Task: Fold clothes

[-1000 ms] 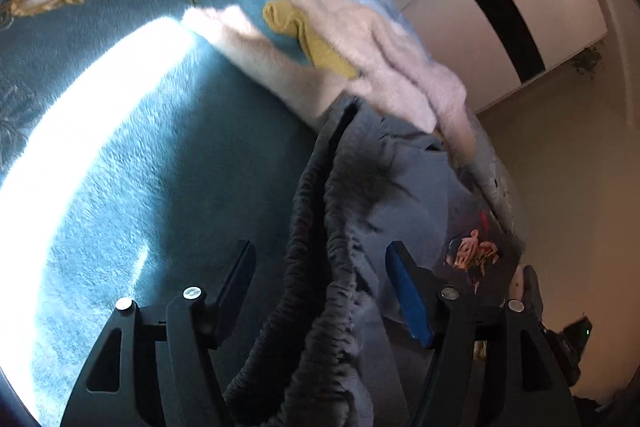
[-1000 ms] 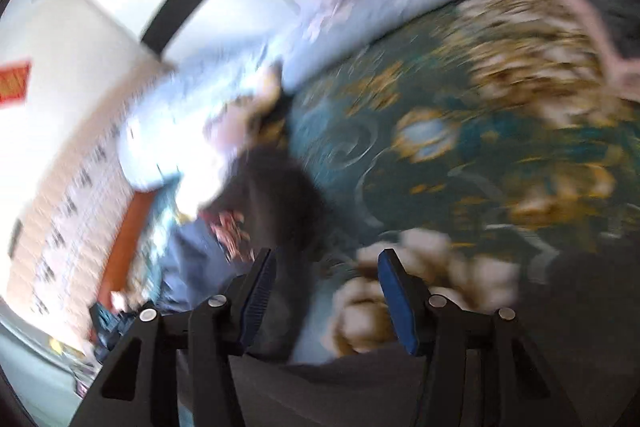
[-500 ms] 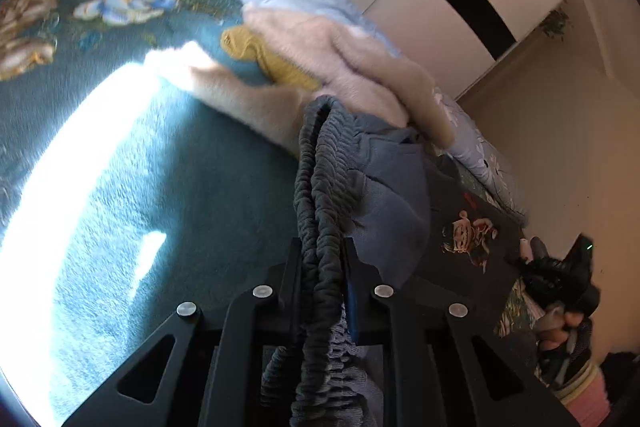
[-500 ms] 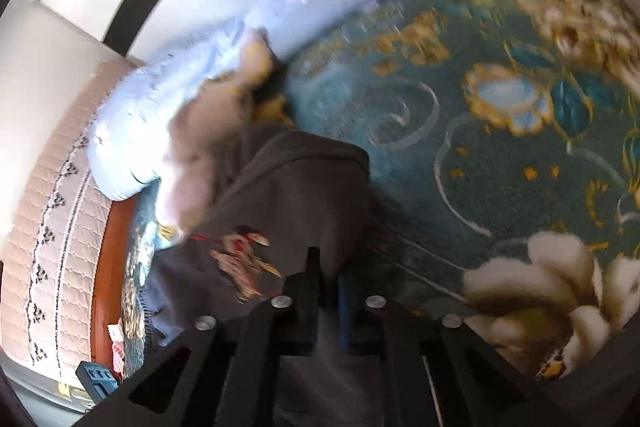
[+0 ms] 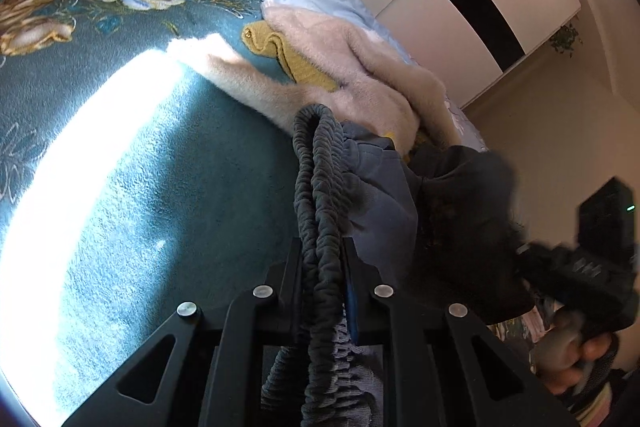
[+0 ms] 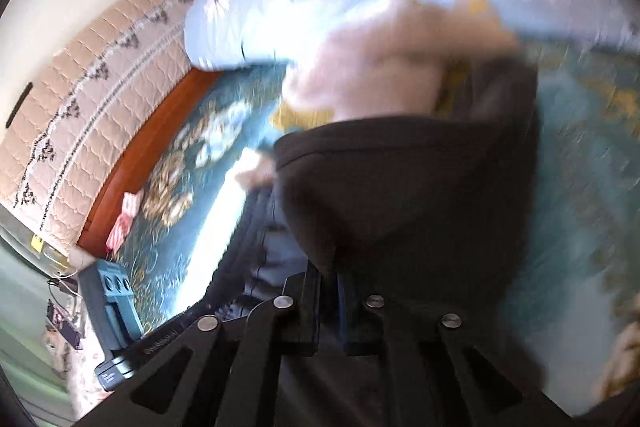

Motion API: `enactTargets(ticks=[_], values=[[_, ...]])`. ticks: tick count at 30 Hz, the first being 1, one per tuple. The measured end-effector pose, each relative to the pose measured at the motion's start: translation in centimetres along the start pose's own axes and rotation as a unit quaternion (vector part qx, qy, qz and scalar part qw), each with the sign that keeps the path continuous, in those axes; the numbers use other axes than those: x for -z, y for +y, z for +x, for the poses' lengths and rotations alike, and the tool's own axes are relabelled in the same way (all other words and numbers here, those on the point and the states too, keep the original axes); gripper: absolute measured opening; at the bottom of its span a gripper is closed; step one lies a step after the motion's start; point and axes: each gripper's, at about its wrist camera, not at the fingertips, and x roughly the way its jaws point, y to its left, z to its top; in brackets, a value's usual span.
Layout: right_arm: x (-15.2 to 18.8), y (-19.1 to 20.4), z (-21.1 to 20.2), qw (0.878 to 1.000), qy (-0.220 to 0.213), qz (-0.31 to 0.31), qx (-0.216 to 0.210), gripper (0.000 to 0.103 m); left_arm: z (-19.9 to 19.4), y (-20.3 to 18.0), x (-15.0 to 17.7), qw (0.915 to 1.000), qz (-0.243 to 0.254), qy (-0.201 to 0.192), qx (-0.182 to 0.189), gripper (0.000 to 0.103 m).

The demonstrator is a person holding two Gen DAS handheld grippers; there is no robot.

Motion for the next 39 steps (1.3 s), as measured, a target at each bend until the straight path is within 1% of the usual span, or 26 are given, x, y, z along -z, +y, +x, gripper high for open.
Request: enactTargets(ticks=[3,5,7,8,9,10,11,12,13,14,17,18,19,21,23,24,25,28,32,33,34,35,36,37,38,39], values=[[1.3,0.0,2.1,0.999,0.031,-0.005,0.001,0.012,0.2,0.3,0.0,1.0,-0.007,0.004,0.001,0.018],[1.3,0.0,2.2,0.999,0.04,-0.015,-0.011,0.023,0.2,0.3,0.1,0.9999,-0.011,0.004,0.001,0.018],[0.9,-0.2,0.7,0.998,0.034,-0.02,-0.044,0.052,0.2,0.4,0.1,0.9999,-0.011,0.004,0.0,0.018],[0.7,-0.4,-0.3,0.997,0.028,-0.023,-0.062,0.055,0.3,0.4,0.1,0.9999,-0.012,0.004,0.0,0.018],[0.3,-0.7,-2.0,0.996,0.012,-0.031,-0.079,0.055,0.3,0.4,0.1,0.9999,-0.012,0.004,0.0,0.018],[-0.2,-1.2,-3.4,0.996,-0.005,-0.039,-0.081,0.056,0.3,0.4,0.1,0.9999,-0.013,0.004,0.0,0.018],[-0.7,-1.7,-4.8,0.996,-0.025,-0.045,-0.076,0.056,0.3,0.5,0.1,0.9999,-0.014,0.005,0.0,0.018],[-1.5,-3.0,-6.7,0.995,-0.058,-0.049,-0.058,0.056,0.3,0.6,0.2,0.9999,-0.014,0.005,-0.001,0.018],[-2.1,-4.3,-7.8,0.995,-0.082,-0.043,-0.037,0.057,0.3,0.6,0.2,0.9999,-0.015,0.005,-0.002,0.018],[-2.7,-5.9,-8.6,0.995,-0.101,-0.026,-0.014,0.057,0.3,0.6,0.2,0.9999,-0.014,0.005,-0.003,0.018],[-4.1,-12.7,-8.6,0.992,-0.101,0.071,0.034,0.059,0.4,0.5,0.2,0.9999,-0.014,0.004,-0.008,0.018],[-4.2,-14.3,-7.8,0.991,-0.089,0.098,0.026,0.059,0.4,0.5,0.2,0.9999,-0.014,0.004,-0.009,0.018],[-4.2,-15.7,-6.7,0.989,-0.073,0.127,0.008,0.059,0.4,0.6,0.2,0.9999,-0.014,0.003,-0.01,0.018],[-4.0,-17.8,-4.3,0.982,-0.057,0.175,-0.029,0.059,0.4,0.5,0.2,0.9999,-0.014,0.003,-0.01,0.018],[-4.3,-19.0,-2.5,0.98,-0.058,0.188,-0.039,0.059,0.4,0.6,0.2,0.9998,-0.015,0.004,-0.009,0.018],[-4.5,-19.5,-1.7,0.978,-0.059,0.195,-0.044,0.062,0.4,0.7,0.2,0.9998,-0.015,0.005,-0.009,0.018],[-4.8,-19.8,-0.6,0.976,-0.061,0.203,-0.042,0.063,0.4,0.7,0.1,0.9998,-0.015,0.006,-0.01,0.018],[-5.8,-21.2,1.7,0.968,-0.068,0.234,-0.049,0.064,0.6,0.7,0.0,0.9998,-0.014,0.008,-0.012,0.018],[-7.0,-21.7,3.5,0.962,-0.061,0.254,-0.086,0.064,0.8,0.6,-0.1,0.9998,-0.01,0.011,-0.016,0.019],[-7.2,-21.6,3.5,0.961,-0.062,0.253,-0.09,0.063,0.8,0.6,-0.1,0.9997,-0.01,0.011,-0.017,0.019],[-7.3,-21.5,3.5,0.961,-0.063,0.252,-0.094,0.06,0.9,0.7,0.0,0.9997,-0.01,0.012,-0.018,0.019],[-7.3,-21.3,3.3,0.962,-0.062,0.25,-0.095,0.053,0.9,0.7,0.0,0.9997,-0.011,0.012,-0.019,0.019],[-7.4,-21.1,3.2,0.962,-0.06,0.248,-0.095,0.03,0.9,0.7,0.0,0.9997,-0.011,0.012,-0.019,0.019],[-7.4,-20.8,3.0,0.964,-0.057,0.246,-0.083,0.013,0.9,0.7,0.0,0.9997,-0.01,0.012,-0.02,0.019],[-7.4,-20.5,2.6,0.967,-0.053,0.24,-0.071,0.008,0.9,0.7,0.0,0.9997,-0.01,0.012,-0.021,0.019],[-7.5,-20.0,1.9,0.97,-0.052,0.227,-0.063,0.005,0.9,0.8,0.0,0.9997,-0.01,0.012,-0.021,0.019]])
